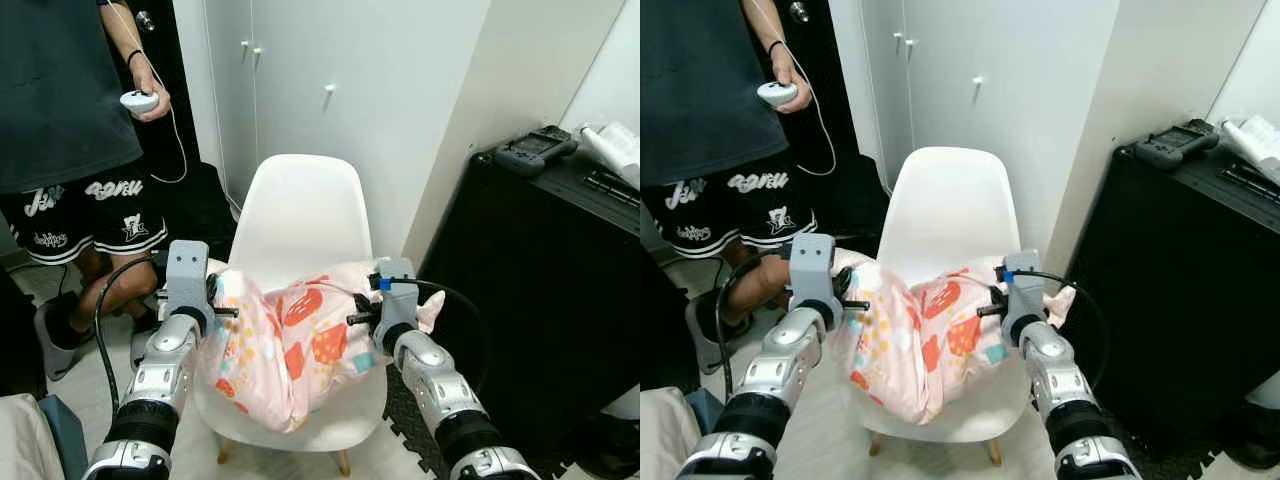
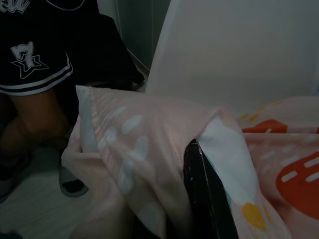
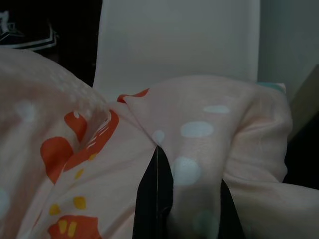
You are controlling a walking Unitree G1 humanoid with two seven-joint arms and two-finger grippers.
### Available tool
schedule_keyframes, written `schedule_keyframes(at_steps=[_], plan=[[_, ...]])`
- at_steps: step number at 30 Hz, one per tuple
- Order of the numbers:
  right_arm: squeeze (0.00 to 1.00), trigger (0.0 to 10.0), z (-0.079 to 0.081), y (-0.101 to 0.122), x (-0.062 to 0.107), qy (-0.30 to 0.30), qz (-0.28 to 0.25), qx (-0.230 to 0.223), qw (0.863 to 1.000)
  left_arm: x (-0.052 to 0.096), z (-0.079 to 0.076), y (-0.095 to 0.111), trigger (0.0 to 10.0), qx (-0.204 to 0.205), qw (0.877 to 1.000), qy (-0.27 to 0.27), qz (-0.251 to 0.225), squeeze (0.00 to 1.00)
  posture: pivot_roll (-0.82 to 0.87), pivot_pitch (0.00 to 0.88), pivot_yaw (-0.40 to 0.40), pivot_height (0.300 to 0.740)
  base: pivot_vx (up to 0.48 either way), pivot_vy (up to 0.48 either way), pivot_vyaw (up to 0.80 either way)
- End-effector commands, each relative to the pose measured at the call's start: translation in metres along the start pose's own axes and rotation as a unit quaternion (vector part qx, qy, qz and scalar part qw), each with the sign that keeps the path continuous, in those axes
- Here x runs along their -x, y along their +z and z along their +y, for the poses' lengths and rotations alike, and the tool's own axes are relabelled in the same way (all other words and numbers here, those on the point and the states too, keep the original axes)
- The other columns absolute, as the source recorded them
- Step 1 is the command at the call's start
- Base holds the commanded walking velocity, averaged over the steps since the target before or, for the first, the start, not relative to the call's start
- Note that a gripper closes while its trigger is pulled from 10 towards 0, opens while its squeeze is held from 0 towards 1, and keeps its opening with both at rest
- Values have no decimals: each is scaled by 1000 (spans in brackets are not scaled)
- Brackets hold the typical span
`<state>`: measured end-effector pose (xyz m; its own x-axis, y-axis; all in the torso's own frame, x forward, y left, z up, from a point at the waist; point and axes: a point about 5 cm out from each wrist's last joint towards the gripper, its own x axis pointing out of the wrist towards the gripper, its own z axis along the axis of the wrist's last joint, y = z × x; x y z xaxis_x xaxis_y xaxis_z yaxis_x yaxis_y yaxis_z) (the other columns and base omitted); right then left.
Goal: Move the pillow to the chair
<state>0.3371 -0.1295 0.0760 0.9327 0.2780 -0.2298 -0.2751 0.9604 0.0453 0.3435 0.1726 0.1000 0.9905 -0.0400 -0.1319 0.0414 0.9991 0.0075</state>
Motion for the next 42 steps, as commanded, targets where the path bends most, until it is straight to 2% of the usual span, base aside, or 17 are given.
schedule_keyframes(at_steps=[1, 8, 17, 31, 40, 42], plan=[[0, 10000, 1, 6, 1, -3, -29, -3, 1000, -1, -9, 2, 10000, -1, 1000, -16, -12, 0, 71, 30, -3, 690, 0, 0, 0], [0, 10000, -8, 4, 5, -23, -34, -9, 999, -7, -10, 3, 10000, 11, 1000, -12, -12, 0, 55, 18, 8, 671, 0, 0, 0], [0, 10000, -18, -1, 11, -39, -31, -19, 999, -6, -16, -2, 10000, 17, 1000, -16, -8, 0, 47, 9, 10, 671, 0, 0, 0], [0, 10000, -7, -1, 10, -24, -39, -29, 999, -9, -20, -1, 10000, 20, 999, -23, -11, 0, 38, 17, 16, 641, 0, 0, 0], [0, 10000, -4, -2, 6, -18, -23, -21, 999, -9, -14, 1, 10000, 18, 1000, -10, -16, 0, 54, 33, -11, 636, 0, 0, 0], [0, 10000, 0, 3, 4, -6, -34, -28, 999, -9, -10, 1, 10000, 16, 1000, -5, -16, 0, 61, 44, -20, 621, 0, 0, 0]])
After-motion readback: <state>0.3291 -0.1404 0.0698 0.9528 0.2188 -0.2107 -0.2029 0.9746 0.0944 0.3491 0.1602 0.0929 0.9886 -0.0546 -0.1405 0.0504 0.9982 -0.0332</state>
